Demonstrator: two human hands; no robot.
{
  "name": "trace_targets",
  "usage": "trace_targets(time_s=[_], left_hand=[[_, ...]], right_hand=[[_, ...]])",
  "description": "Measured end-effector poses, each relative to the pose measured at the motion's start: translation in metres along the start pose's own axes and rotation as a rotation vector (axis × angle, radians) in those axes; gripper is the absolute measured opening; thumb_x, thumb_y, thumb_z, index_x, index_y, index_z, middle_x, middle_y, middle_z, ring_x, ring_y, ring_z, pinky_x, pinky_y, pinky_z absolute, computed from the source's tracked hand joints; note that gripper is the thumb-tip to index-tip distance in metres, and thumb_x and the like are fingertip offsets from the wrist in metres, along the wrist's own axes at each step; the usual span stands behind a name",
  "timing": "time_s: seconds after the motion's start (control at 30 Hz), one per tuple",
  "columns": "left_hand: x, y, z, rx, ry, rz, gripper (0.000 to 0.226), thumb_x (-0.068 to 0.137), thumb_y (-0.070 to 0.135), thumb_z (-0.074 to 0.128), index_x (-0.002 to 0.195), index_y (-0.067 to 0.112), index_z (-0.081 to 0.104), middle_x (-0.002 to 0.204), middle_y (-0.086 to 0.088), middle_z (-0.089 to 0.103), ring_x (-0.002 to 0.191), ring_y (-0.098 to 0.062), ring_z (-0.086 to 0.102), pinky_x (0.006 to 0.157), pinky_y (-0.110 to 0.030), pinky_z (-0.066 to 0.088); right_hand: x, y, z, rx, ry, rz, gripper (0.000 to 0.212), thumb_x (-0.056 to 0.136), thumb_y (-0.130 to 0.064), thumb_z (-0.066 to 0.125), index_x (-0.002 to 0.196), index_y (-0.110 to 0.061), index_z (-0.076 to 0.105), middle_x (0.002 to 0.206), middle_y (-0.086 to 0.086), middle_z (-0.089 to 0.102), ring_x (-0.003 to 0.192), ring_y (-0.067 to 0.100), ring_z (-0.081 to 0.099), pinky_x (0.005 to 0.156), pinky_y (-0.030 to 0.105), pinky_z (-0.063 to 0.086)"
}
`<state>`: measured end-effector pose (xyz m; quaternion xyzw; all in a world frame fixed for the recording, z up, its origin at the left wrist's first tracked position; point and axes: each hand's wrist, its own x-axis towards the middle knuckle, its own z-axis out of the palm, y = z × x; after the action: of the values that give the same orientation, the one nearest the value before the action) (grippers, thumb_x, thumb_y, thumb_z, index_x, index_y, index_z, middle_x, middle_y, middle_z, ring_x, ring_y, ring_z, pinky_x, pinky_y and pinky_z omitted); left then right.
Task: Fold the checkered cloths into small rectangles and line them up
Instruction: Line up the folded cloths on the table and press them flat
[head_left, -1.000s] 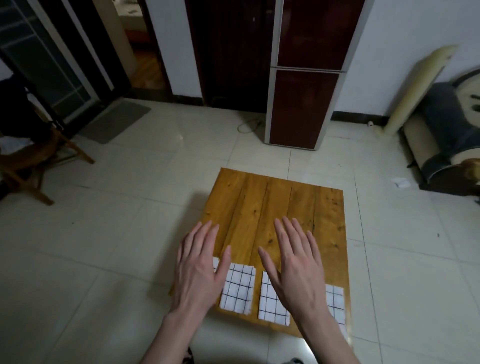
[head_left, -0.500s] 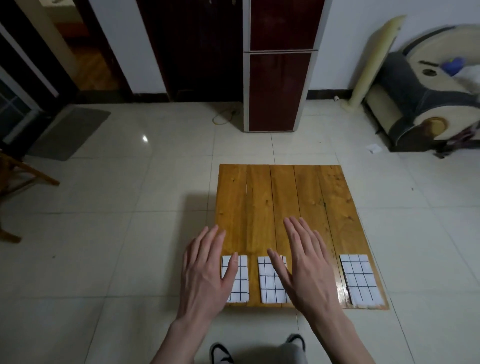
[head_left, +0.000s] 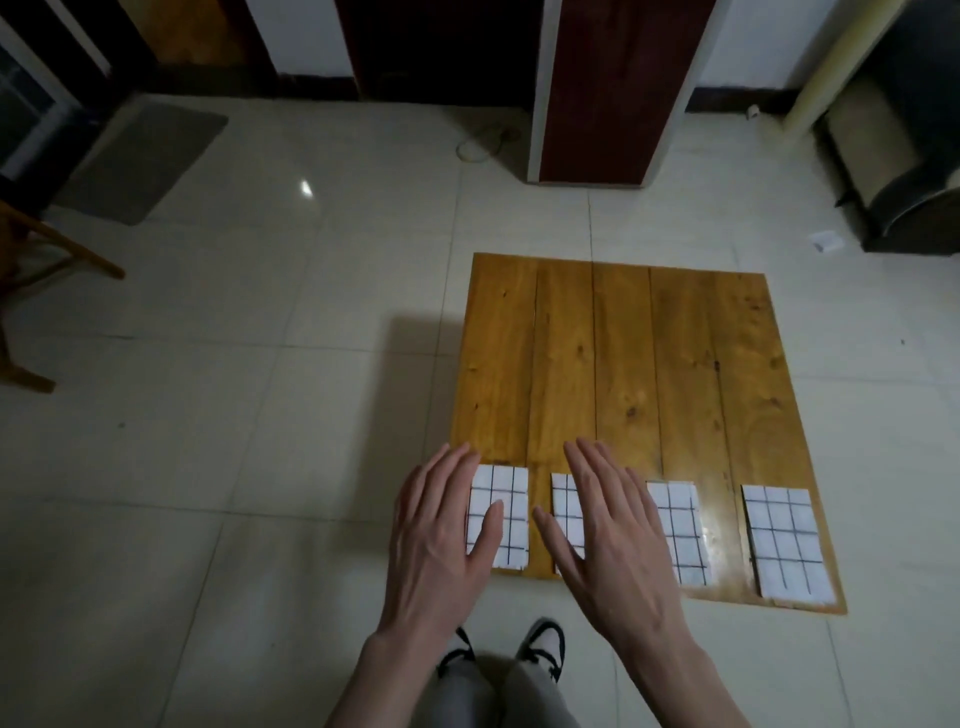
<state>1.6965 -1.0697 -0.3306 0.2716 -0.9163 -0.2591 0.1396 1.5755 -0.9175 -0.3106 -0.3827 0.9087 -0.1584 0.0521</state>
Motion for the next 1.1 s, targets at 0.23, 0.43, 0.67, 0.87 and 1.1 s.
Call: trace_targets(time_s=[0.23,0.43,0.67,0.87,1.1], left_hand=[[-0.013,-0.069,0.081,-0.025,-0.088,-0.037,0.054,0.107,0.047,0.043,0.154,0.020,0.046,0.158,0.003,0.048,0.151,-0.010,0.034,0.123,-0.038,0.033],[-0.020,-0.124,0.151,-0.002,-0.172,-0.043,0.054,0.107,0.047,0.044,0.155,0.024,0.043,0.159,0.008,0.044,0.151,-0.005,0.031,0.123,-0.032,0.028],[-0.025,-0.166,0.220,-0.028,-0.200,0.027,0.051,0.105,0.038,0.045,0.152,0.018,0.050,0.158,0.005,0.047,0.152,-0.009,0.034,0.123,-0.037,0.035],[-0.030,-0.184,0.264,0.025,-0.250,0.066,0.047,0.108,0.026,0.041,0.153,0.015,0.047,0.160,0.001,0.045,0.153,-0.012,0.033,0.121,-0.046,0.038],[-0.032,-0.190,0.269,0.120,-0.267,0.106,0.044,0.103,0.015,0.048,0.147,0.016,0.051,0.160,-0.003,0.044,0.154,-0.019,0.034,0.122,-0.050,0.034]], right_hand=[[0.004,0.033,0.095,-0.025,-0.075,-0.008,0.073,0.106,-0.063,0.037,0.162,-0.015,0.034,0.166,0.003,0.038,0.157,0.017,0.028,0.128,0.042,0.023],[0.004,0.062,0.177,-0.041,-0.124,-0.049,0.073,0.104,-0.061,0.043,0.162,-0.016,0.034,0.170,0.002,0.030,0.160,0.019,0.020,0.126,0.043,0.027],[0.003,0.084,0.264,-0.049,-0.247,-0.152,0.074,0.104,-0.063,0.036,0.165,-0.021,0.027,0.174,0.001,0.021,0.161,0.018,0.015,0.126,0.044,0.030],[0.001,0.100,0.312,-0.089,-0.314,-0.170,0.077,0.104,-0.066,0.032,0.167,-0.025,0.018,0.175,-0.003,0.015,0.162,0.017,0.009,0.128,0.043,0.021],[0.000,0.102,0.323,-0.057,-0.320,-0.169,0.076,0.103,-0.062,0.041,0.166,-0.023,0.026,0.174,-0.001,0.019,0.162,0.020,0.013,0.127,0.046,0.028]])
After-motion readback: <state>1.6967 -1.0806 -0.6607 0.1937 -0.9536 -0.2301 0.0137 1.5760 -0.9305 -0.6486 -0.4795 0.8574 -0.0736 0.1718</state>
